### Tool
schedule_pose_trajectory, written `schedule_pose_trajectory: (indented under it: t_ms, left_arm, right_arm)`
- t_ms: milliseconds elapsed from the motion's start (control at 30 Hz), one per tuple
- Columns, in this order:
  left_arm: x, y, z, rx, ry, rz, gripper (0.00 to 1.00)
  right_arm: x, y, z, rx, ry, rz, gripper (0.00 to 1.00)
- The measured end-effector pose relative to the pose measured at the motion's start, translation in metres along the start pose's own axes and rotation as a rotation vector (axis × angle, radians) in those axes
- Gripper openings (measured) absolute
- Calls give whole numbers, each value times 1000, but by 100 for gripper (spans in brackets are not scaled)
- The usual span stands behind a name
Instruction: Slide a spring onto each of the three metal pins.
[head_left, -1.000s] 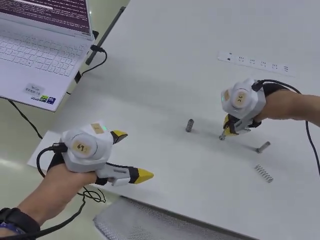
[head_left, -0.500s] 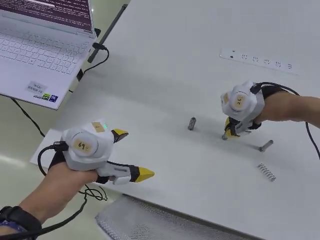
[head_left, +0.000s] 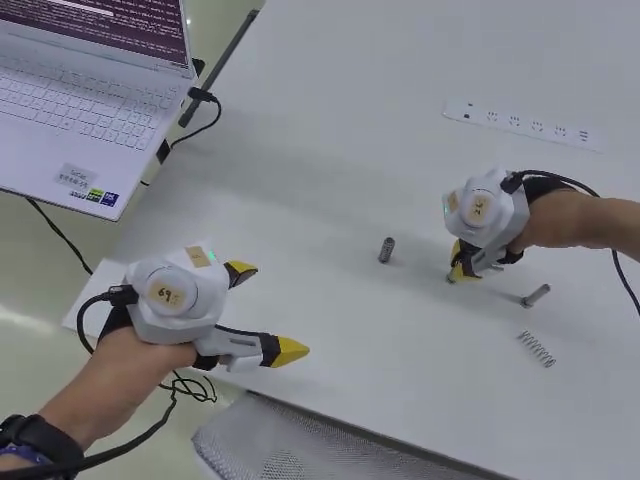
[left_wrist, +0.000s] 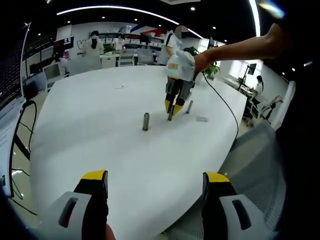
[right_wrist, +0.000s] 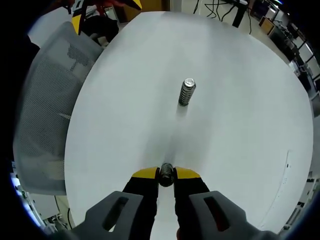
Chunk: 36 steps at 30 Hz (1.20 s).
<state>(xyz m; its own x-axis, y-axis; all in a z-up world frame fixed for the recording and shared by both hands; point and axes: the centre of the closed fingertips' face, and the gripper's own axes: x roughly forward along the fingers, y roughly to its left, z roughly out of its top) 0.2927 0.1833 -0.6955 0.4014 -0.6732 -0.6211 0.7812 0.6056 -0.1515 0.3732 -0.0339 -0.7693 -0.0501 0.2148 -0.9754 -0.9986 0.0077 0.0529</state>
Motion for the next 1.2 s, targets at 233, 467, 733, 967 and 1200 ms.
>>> schedule_pose_trajectory:
  t_ms: [233, 467, 733, 967, 1200]
  left_arm:
    - [0, 0, 1, 0, 0, -1, 74]
    - [0, 1, 2, 3, -1, -1, 74]
    - [1, -1, 2, 5, 0, -5, 74]
    - [0, -1, 4, 7, -4, -4, 74]
    - [2, -3, 7, 13, -5, -9, 74]
  right_arm:
    - [1, 0, -1, -2, 4, 3, 13]
    - [-3, 2, 0, -1, 2, -3, 18]
    - [-6, 5, -1, -2, 3, -5, 20]
    - [-11, 3, -3, 8, -8, -15, 22]
    - [-21, 3, -1, 28, -32, -28, 25]
